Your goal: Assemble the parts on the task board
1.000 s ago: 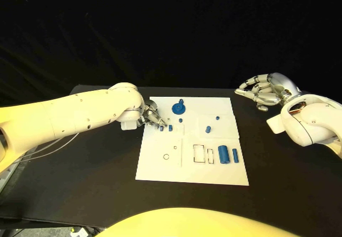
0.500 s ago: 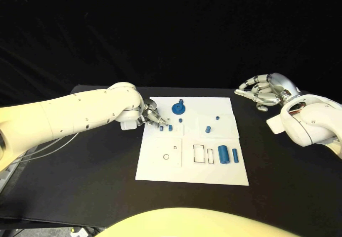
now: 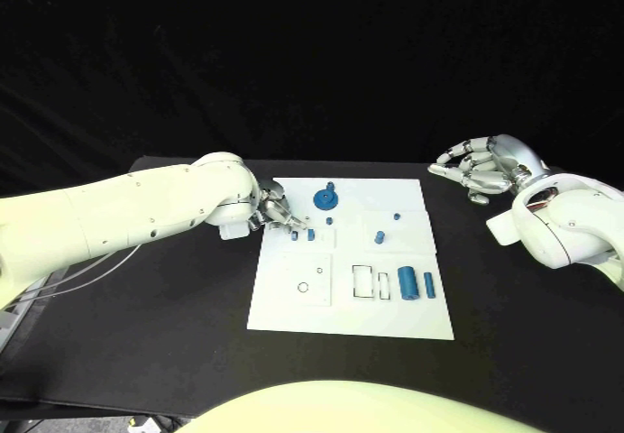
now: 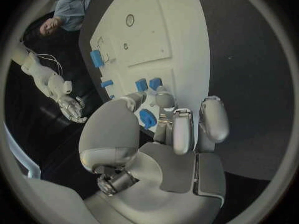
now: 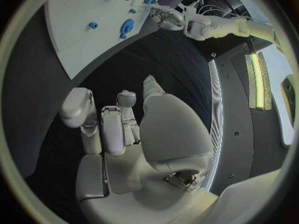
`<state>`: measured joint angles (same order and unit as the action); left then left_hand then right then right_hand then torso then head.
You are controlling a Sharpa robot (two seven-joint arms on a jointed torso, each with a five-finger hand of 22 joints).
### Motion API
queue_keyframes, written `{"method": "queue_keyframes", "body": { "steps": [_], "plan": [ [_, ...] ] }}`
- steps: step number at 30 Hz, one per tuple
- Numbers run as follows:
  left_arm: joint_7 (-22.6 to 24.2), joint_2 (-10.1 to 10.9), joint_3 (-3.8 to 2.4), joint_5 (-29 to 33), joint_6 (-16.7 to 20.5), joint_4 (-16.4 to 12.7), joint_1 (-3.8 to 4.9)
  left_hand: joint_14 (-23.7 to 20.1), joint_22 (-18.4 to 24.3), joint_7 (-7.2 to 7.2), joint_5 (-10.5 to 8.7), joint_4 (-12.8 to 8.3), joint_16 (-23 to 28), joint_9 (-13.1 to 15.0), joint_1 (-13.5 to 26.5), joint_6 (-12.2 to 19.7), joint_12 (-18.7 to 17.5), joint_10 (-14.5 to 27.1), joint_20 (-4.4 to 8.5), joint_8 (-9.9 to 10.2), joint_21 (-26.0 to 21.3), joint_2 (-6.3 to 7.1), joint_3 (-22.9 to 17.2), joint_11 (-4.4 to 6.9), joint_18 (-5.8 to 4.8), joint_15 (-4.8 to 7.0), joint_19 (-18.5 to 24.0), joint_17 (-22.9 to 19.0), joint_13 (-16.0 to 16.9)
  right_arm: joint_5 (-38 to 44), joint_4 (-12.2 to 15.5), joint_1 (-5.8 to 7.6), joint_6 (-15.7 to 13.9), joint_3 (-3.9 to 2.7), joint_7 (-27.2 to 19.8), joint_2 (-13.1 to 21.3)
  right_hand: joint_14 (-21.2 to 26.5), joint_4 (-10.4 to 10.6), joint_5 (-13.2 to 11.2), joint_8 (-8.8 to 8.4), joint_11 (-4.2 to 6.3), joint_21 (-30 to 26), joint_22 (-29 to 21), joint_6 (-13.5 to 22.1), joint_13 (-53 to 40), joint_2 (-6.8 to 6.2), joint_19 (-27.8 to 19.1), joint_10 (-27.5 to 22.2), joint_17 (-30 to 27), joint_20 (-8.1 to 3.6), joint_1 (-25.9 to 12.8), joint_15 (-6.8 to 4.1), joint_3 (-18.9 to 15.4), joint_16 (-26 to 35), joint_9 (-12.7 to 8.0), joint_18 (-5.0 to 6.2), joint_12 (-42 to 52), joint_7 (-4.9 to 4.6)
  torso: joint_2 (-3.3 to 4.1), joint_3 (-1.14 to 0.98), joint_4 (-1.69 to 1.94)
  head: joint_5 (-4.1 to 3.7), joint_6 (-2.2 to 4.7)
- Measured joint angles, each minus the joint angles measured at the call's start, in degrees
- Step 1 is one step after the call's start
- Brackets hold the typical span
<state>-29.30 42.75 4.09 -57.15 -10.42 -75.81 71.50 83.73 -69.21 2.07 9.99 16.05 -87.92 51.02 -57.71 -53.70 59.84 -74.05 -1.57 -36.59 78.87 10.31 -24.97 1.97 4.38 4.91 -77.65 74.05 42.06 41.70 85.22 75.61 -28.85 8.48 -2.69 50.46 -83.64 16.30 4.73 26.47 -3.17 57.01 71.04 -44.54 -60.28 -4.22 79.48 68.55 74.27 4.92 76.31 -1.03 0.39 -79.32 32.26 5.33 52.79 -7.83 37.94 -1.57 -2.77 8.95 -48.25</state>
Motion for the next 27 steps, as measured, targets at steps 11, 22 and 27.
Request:
{"method": "queue_keyframes", "body": {
  "steps": [11,22,27],
  "plan": [
    [0.10,1.15,0.00,0.22,-0.05,-1.41,-0.47,0.00,0.05,-0.03,0.00,0.00,0.00,-0.15,-0.68,-0.04,0.00,0.44,-0.28,0.66,0.00,-0.67,0.00,-0.43,0.00,0.00,0.28,0.00,-0.02,0.00,-0.01,-0.04,0.02,0.00,0.04,0.06,0.00,0.00,0.00,0.00,0.00,0.00,0.00,0.00,0.00,0.00,0.00,0.00,0.00,0.00,0.00,0.00,0.00,0.00,0.00,0.00,0.00,0.00,0.04,0.04,0.03,-0.11,-0.08],
    [0.09,1.28,0.01,0.32,-0.43,-1.65,-0.79,0.00,0.05,-0.03,0.01,0.00,0.00,-0.28,-1.13,-0.05,0.00,0.44,-0.28,0.66,0.00,-0.22,0.00,-0.43,0.00,0.00,0.28,0.00,-0.01,0.00,-0.03,-0.07,0.04,0.00,0.05,0.05,0.00,0.00,0.00,0.00,0.00,0.00,0.00,0.00,0.02,0.00,0.00,0.00,0.00,0.00,0.00,0.00,0.00,0.00,0.00,0.00,0.00,0.00,0.04,0.04,0.04,0.04,-0.23],
    [0.09,1.28,0.02,0.46,-0.43,-1.76,-0.88,0.00,0.05,-0.03,0.00,0.00,0.00,-0.31,-1.13,-0.05,0.01,0.44,-0.28,0.66,0.00,-0.22,0.01,-0.43,0.00,0.00,0.28,0.00,-0.01,0.00,-0.04,-0.09,0.06,0.00,0.05,0.03,0.00,0.00,0.00,0.00,0.00,0.00,0.00,0.00,0.03,0.00,0.00,0.00,0.00,0.00,0.00,0.00,0.00,0.00,0.00,0.00,0.00,0.00,0.04,0.03,0.02,0.14,-0.26]
  ]
}}
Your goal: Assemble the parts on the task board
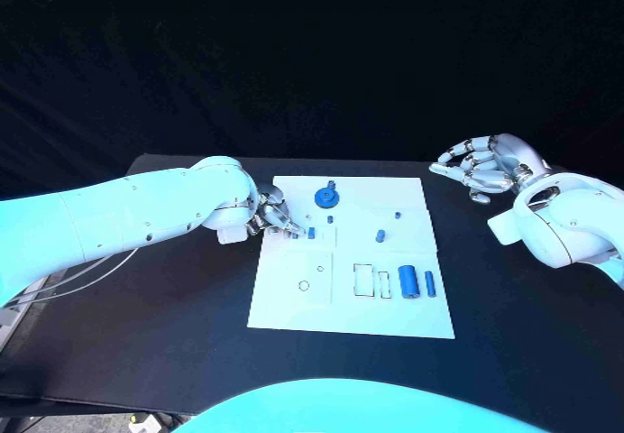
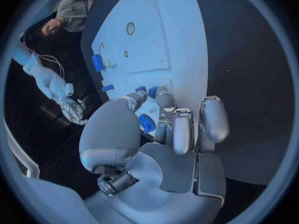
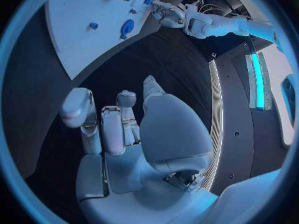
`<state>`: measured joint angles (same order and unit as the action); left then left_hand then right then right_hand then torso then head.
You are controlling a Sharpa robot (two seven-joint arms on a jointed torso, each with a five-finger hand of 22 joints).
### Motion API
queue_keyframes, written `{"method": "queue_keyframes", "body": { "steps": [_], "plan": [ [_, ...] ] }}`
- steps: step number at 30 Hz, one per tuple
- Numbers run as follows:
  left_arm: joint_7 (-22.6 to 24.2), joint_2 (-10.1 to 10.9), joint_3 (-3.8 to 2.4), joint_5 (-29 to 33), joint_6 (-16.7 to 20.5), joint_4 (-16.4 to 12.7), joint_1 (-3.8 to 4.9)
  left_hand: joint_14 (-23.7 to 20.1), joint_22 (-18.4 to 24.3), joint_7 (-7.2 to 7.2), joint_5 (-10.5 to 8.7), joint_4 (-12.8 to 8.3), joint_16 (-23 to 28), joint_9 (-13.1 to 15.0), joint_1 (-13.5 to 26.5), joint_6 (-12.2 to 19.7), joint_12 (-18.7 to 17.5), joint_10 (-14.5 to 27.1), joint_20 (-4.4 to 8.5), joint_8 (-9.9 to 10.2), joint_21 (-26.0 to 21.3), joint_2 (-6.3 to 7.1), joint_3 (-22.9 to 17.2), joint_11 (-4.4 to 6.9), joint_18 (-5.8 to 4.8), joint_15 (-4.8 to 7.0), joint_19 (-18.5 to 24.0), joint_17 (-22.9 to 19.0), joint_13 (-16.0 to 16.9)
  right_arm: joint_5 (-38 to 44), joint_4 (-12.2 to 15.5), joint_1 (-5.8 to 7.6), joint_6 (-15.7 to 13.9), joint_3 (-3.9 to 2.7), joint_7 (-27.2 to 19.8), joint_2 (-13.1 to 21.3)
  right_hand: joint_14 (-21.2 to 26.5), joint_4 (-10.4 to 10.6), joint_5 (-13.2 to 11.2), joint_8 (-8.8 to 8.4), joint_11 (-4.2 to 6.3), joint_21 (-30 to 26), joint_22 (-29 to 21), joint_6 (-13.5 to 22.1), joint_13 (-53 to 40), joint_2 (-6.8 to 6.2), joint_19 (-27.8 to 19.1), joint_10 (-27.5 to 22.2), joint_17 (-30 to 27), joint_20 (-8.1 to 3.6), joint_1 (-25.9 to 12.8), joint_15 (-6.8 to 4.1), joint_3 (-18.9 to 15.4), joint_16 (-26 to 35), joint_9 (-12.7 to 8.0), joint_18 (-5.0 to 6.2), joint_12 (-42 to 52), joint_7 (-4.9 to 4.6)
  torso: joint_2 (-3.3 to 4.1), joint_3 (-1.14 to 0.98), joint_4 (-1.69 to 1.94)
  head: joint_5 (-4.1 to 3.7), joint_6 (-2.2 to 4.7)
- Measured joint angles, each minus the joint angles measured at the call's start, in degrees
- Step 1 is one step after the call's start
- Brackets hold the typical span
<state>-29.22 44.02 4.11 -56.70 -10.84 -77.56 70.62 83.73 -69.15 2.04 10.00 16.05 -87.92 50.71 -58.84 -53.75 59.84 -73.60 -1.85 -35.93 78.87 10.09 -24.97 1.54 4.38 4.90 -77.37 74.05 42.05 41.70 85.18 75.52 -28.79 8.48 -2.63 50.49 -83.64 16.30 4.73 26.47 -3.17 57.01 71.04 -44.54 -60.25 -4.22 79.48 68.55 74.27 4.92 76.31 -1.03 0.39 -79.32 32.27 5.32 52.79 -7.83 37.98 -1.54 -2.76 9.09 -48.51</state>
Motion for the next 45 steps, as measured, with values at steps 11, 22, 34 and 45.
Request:
{"method": "queue_keyframes", "body": {
  "steps": [11,22,34,45],
  "plan": [
    [0.00,-0.21,-0.02,0.11,-0.07,0.25,-0.11,0.00,0.00,-0.01,0.00,0.00,0.00,-0.47,-1.54,-0.03,0.00,0.00,0.00,0.45,0.00,-1.54,0.00,0.00,0.00,0.00,0.00,0.00,0.00,0.00,-0.02,-0.03,0.07,0.00,0.02,0.00,0.00,0.00,0.00,0.00,0.00,0.00,0.00,0.00,0.00,0.00,0.00,0.00,0.00,0.00,0.00,0.00,0.00,0.00,0.00,0.00,0.00,0.00,-0.03,-0.04,-0.05,0.03,0.01],
    [0.00,-0.59,-0.15,0.21,-0.02,0.77,-0.25,0.00,0.04,0.08,0.00,-0.01,0.00,-0.57,-2.89,-0.76,0.00,0.00,0.00,0.47,0.00,-1.78,0.01,0.00,0.00,0.00,0.00,0.00,-0.02,0.00,-0.02,-0.03,0.20,0.00,0.05,0.02,0.00,0.00,0.00,0.00,0.00,0.00,0.00,0.00,0.00,0.00,0.00,0.00,0.00,0.00,0.00,0.00,0.00,0.00,0.00,0.00,0.00,0.00,0.01,-0.06,-0.07,-0.02,-0.13],
    [0.20,-0.74,-0.17,1.08,-0.04,0.84,-0.30,0.00,0.21,0.12,0.00,-0.03,0.00,-1.62,-7.49,-0.73,0.00,0.02,-0.01,0.85,-0.45,-2.16,0.00,0.00,0.00,0.00,0.01,0.00,-0.72,0.00,-0.06,-0.05,0.39,0.00,0.09,0.00,0.00,0.00,0.00,0.00,0.00,0.00,0.00,0.00,0.02,0.00,0.00,0.00,0.00,0.00,0.00,0.00,0.00,0.00,0.07,0.00,0.00,0.00,0.00,-0.04,-0.04,-0.09,-0.26],
    [0.56,-0.65,-0.16,3.64,0.55,0.86,-0.32,0.20,0.73,1.49,-0.03,-3.59,0.44,-1.70,-11.45,-1.06,-0.50,1.13,-0.55,2.19,-0.46,-2.40,-1.22,-0.96,0.00,-1.04,0.54,0.00,-2.00,0.00,-0.11,-0.07,0.64,0.00,0.14,-0.01,0.00,0.00,0.00,0.00,0.00,0.00,0.01,0.00,0.02,0.00,0.00,0.00,0.00,0.00,0.00,0.00,0.00,0.00,0.08,0.00,0.00,0.00,0.01,-0.05,-0.04,-0.05,-0.30]
  ]
}}
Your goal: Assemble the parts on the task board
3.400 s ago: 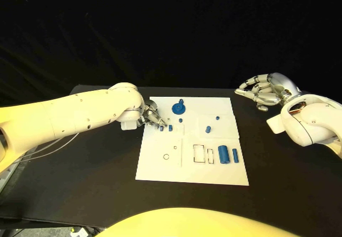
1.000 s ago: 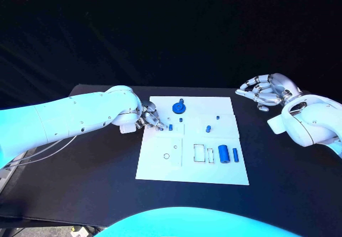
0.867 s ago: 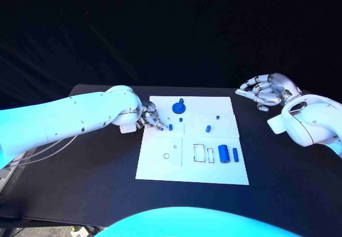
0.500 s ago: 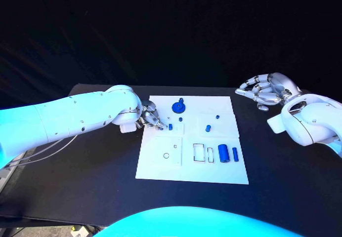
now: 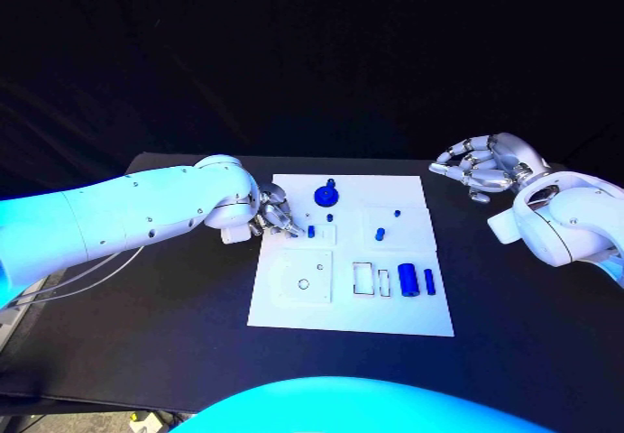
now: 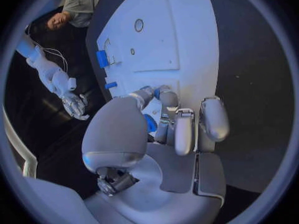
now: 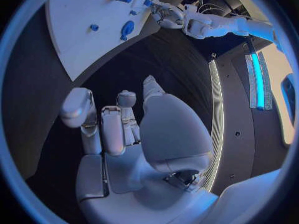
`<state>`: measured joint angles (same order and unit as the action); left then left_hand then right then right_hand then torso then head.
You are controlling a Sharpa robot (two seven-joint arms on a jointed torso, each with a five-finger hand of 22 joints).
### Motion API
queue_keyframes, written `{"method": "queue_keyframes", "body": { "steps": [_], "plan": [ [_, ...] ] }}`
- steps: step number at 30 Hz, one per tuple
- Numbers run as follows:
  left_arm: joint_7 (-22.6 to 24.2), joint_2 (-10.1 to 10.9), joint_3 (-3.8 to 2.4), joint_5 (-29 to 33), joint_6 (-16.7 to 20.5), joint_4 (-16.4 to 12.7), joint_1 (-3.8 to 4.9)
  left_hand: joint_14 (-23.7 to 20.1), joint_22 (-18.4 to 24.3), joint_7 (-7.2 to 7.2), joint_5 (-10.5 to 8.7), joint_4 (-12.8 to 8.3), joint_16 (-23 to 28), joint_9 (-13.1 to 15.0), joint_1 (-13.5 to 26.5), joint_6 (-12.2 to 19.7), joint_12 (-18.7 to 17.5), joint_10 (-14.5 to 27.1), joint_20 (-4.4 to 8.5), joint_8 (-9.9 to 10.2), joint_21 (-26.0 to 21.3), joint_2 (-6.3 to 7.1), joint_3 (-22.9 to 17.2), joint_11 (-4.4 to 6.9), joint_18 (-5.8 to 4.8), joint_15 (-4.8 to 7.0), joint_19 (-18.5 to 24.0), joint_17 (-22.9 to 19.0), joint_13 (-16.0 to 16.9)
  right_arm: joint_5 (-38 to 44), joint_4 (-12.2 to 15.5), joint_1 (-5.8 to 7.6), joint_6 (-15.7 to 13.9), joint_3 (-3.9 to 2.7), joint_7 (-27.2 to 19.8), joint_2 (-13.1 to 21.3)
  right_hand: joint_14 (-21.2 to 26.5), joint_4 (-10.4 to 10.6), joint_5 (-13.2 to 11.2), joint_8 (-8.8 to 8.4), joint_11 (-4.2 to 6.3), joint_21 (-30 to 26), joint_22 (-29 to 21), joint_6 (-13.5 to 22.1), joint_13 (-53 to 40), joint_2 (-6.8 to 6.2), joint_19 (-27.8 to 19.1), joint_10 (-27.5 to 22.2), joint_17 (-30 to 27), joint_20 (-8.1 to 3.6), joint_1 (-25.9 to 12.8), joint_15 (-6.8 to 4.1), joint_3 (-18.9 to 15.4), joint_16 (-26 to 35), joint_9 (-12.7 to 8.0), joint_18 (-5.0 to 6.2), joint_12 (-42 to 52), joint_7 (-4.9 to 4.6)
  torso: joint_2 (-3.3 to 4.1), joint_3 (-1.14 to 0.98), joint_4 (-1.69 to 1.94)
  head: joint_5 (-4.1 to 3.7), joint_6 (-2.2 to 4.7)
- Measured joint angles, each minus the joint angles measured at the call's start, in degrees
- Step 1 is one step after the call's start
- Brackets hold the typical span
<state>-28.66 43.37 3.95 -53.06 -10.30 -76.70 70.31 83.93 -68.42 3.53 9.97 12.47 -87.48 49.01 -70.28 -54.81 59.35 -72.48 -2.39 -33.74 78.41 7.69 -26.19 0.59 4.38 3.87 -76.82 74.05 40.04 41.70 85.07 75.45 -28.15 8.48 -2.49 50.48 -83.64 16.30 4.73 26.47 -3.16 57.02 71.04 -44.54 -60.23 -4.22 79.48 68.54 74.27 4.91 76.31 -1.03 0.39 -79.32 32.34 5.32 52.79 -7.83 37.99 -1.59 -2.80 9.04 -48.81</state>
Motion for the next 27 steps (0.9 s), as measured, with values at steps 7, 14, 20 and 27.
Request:
{"method": "queue_keyframes", "body": {
  "steps": [7,14,20,27],
  "plan": [
    [0.16,0.07,0.03,0.85,0.29,0.08,-0.03,0.00,0.00,0.39,-0.01,-1.01,0.00,0.01,0.00,0.21,0.00,0.49,-0.18,0.03,-0.50,0.00,-1.02,-0.50,0.00,-0.02,0.18,0.00,-0.19,0.00,-0.04,-0.04,0.11,0.01,0.02,-0.01,0.00,0.00,0.00,0.00,0.00,0.00,0.00,0.00,0.00,0.00,0.00,0.00,0.00,0.00,0.00,0.00,0.00,0.00,0.00,0.00,0.00,0.00,0.00,-0.01,-0.03,0.00,-0.01],
    [0.32,0.10,0.04,1.11,0.34,0.19,-0.06,0.00,0.00,0.57,-0.01,-1.04,0.00,0.22,0.50,0.37,0.00,0.47,-0.19,-0.01,-0.65,0.47,-1.01,-0.52,0.00,-0.02,0.18,0.00,-0.22,0.00,-0.06,-0.12,0.20,0.01,0.03,-0.01,0.00,0.37,0.00,0.00,0.00,0.00,0.00,0.00,0.00,0.00,0.00,0.00,0.00,0.00,0.00,0.00,-0.38,0.00,0.00,0.00,0.00,0.00,-0.01,-0.01,-0.03,0.04,-0.03],
    [0.46,0.11,0.04,1.84,0.27,0.40,-0.06,0.49,-0.01,0.76,-0.70,-6.58,0.00,1.61,4.38,-0.36,0.00,0.09,-0.19,-0.09,-0.65,1.45,-8.33,-0.91,0.00,-0.52,0.18,0.00,-0.22,0.00,-0.07,-0.15,0.27,0.01,0.05,-0.01,0.00,0.37,0.00,0.00,0.00,0.00,0.00,0.00,0.00,0.00,0.00,0.00,0.00,0.00,0.00,0.00,-0.38,0.00,0.00,0.00,0.00,0.00,-0.01,-0.01,-0.03,0.03,-0.03],
    [0.50,0.26,0.03,2.90,-0.40,0.31,-0.08,0.49,-0.02,0.77,-0.70,-7.19,0.00,1.61,5.02,-0.35,0.02,0.09,-0.19,-0.08,-0.65,1.53,-8.95,-0.91,0.00,-0.52,0.18,0.00,-0.21,0.00,-0.10,-0.19,0.33,0.01,0.07,0.00,0.00,0.37,0.00,0.00,0.00,0.00,0.00,0.00,0.00,0.00,0.00,0.00,0.00,0.00,0.00,0.00,-0.38,0.00,0.01,0.00,0.00,0.00,-0.01,0.01,-0.01,0.01,-0.01]
  ]
}}
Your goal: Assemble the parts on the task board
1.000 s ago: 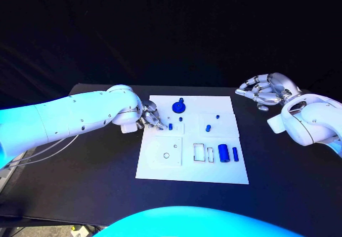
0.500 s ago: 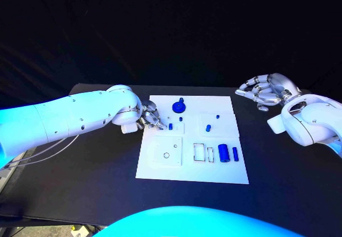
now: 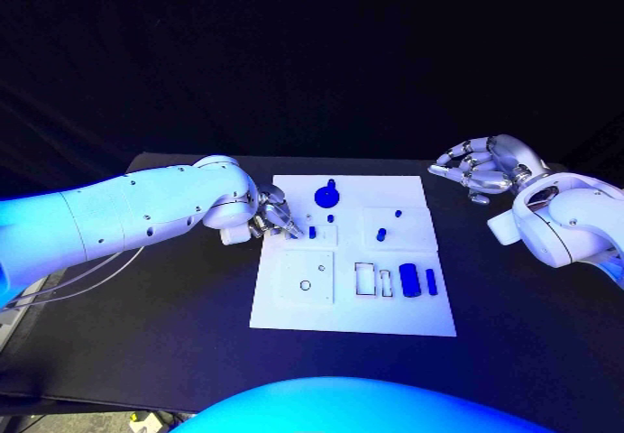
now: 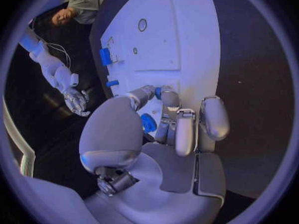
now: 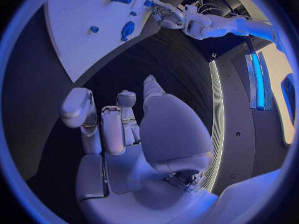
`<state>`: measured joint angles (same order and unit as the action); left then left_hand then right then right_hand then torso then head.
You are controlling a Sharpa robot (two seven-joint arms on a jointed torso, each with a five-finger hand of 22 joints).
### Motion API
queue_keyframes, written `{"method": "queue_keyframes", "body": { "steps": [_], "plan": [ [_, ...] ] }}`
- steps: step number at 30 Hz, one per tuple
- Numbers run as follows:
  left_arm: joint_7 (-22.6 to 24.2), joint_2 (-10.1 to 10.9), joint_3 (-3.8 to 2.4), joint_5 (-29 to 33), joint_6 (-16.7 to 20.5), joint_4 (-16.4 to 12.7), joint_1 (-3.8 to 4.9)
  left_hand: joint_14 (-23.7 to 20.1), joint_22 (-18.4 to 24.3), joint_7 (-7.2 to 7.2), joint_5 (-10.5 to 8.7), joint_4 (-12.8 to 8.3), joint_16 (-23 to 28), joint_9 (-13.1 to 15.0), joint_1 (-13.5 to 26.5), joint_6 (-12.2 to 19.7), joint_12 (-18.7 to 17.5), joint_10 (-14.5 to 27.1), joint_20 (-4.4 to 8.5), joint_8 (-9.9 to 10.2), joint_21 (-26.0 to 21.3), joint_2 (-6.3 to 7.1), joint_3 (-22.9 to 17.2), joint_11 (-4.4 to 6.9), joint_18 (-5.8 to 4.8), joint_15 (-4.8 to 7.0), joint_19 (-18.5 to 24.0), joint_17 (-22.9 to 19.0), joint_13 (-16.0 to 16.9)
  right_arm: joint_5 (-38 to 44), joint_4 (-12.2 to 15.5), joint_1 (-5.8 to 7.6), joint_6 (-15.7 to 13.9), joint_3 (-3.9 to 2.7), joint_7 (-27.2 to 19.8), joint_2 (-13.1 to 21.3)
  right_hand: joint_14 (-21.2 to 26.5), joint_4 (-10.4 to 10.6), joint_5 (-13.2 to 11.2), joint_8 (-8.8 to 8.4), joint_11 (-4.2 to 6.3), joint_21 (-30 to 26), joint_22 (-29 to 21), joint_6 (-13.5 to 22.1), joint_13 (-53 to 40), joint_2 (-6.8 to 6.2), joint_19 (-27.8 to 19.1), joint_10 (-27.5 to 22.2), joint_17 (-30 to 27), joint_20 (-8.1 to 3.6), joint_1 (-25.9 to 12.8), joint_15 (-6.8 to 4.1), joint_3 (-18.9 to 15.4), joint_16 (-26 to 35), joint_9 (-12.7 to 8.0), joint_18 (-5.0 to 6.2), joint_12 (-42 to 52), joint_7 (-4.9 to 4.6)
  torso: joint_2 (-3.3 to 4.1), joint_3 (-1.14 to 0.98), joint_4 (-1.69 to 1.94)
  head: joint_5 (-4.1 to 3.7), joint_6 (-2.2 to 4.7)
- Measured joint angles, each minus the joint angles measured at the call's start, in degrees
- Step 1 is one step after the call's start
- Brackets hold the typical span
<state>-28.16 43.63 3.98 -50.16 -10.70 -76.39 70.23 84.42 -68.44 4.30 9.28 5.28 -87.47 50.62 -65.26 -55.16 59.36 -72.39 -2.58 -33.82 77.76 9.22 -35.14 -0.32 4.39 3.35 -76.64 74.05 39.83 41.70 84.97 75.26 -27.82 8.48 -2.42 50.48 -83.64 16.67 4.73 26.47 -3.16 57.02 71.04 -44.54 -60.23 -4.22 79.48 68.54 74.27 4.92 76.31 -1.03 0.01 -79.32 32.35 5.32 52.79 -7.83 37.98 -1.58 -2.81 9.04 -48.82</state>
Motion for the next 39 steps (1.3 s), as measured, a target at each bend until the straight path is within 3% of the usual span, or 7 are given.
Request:
{"method": "queue_keyframes", "body": {
  "steps": [1,2,13,20,22,29,39],
  "plan": [
    [0.00,0.09,-0.01,0.20,-0.27,-0.07,0.00,0.00,0.00,0.00,0.00,-1.14,0.00,-0.08,0.07,0.00,0.01,0.00,0.00,0.00,0.00,0.07,-1.15,0.00,0.00,0.00,0.00,0.00,0.00,0.00,-0.01,0.00,0.01,0.00,0.00,0.00,0.00,0.00,0.00,0.00,0.00,0.00,0.00,0.00,0.00,0.00,0.00,0.00,0.00,0.00,0.00,0.00,0.00,0.00,0.00,0.00,0.00,0.00,0.01,0.00,0.01,0.00,0.00],
    [-0.01,0.17,-0.04,0.35,-0.50,-0.11,-0.01,0.00,0.00,0.00,0.00,-1.15,0.00,-0.20,0.69,0.00,0.01,0.00,0.00,0.00,0.00,0.67,-2.12,0.00,0.00,0.00,0.00,0.00,0.00,0.00,-0.02,-0.01,0.02,0.00,0.01,0.00,0.00,0.00,0.00,0.00,0.00,0.00,0.00,0.00,0.00,0.00,0.00,0.00,0.00,0.00,0.00,0.00,0.00,0.00,0.00,0.00,0.00,0.00,0.00,0.00,0.01,0.00,-0.01],
    [-0.15,0.59,-0.99,3.57,-4.47,-0.35,0.06,0.00,0.00,0.00,0.00,-1.18,0.00,-0.93,0.69,0.22,0.05,0.00,0.00,0.91,0.00,0.67,-2.12,0.00,0.00,0.00,0.00,0.00,0.01,0.00,-0.09,-0.07,0.09,0.00,0.01,-0.03,0.00,0.00,0.00,0.00,0.00,0.00,0.00,0.00,0.00,0.00,0.00,0.00,0.00,0.00,0.00,0.00,0.00,0.00,0.01,0.00,0.00,0.00,-0.03,-0.01,0.03,0.04,-0.02],
    [-0.39,0.07,-1.24,6.23,-7.38,1.98,0.54,0.00,-0.01,0.08,0.00,-1.19,-0.01,-0.94,1.13,0.32,0.05,0.00,0.00,0.91,0.00,0.23,-2.12,0.00,0.00,0.00,0.00,0.00,0.02,0.00,-0.11,-0.10,0.11,0.00,0.01,-0.02,0.00,0.00,0.00,0.00,0.00,0.00,0.00,0.00,0.12,0.00,0.00,0.00,0.00,-0.01,0.00,0.00,0.00,0.00,0.06,0.00,0.00,0.00,0.01,-0.01,-0.02,0.02,0.10],
    [-0.45,-0.22,-1.29,6.83,-8.05,2.63,0.71,0.00,-0.01,0.08,0.00,-2.75,-0.01,-1.03,1.80,0.32,0.05,0.00,0.00,0.91,0.00,0.88,-3.71,0.00,0.00,0.00,0.00,0.00,0.02,0.00,-0.11,-0.10,0.11,0.00,0.01,-0.02,0.00,0.00,0.00,0.00,0.00,0.00,0.00,0.00,0.13,0.00,0.00,0.00,0.00,-0.01,0.00,0.00,0.00,0.00,0.06,0.00,0.00,0.00,0.03,-0.01,-0.05,-0.05,0.12],
    [-0.87,-1.60,-1.34,7.95,-11.31,4.87,1.91,0.00,-0.02,0.08,0.00,-3.18,-0.01,-1.04,2.28,0.32,0.33,0.00,0.00,0.91,0.00,0.61,-4.13,0.00,0.00,0.00,0.00,0.00,0.09,0.00,-0.14,-0.12,0.11,0.00,0.01,-0.05,0.00,0.00,0.00,0.00,0.00,0.00,0.00,0.00,0.14,0.00,0.00,0.00,0.00,-0.01,0.00,0.00,0.00,0.00,0.06,0.00,0.00,0.00,0.07,-0.02,-0.09,-0.17,0.10],
    [-2.22,-4.77,-1.34,7.55,-17.07,9.63,3.81,0.00,-0.01,0.09,0.00,-3.24,-0.01,-0.74,4.82,0.33,0.34,0.01,-0.01,0.90,0.00,-0.90,-4.18,-0.01,0.00,0.00,0.01,0.00,0.07,0.00,-0.21,-0.12,0.11,0.01,0.03,-0.24,0.00,0.00,0.00,0.00,0.00,0.00,0.00,0.00,0.23,0.00,0.01,0.00,0.00,-0.01,0.00,0.00,0.00,0.00,0.07,0.00,0.00,0.00,0.00,-0.05,-0.02,-0.14,-0.02]
  ]
}}
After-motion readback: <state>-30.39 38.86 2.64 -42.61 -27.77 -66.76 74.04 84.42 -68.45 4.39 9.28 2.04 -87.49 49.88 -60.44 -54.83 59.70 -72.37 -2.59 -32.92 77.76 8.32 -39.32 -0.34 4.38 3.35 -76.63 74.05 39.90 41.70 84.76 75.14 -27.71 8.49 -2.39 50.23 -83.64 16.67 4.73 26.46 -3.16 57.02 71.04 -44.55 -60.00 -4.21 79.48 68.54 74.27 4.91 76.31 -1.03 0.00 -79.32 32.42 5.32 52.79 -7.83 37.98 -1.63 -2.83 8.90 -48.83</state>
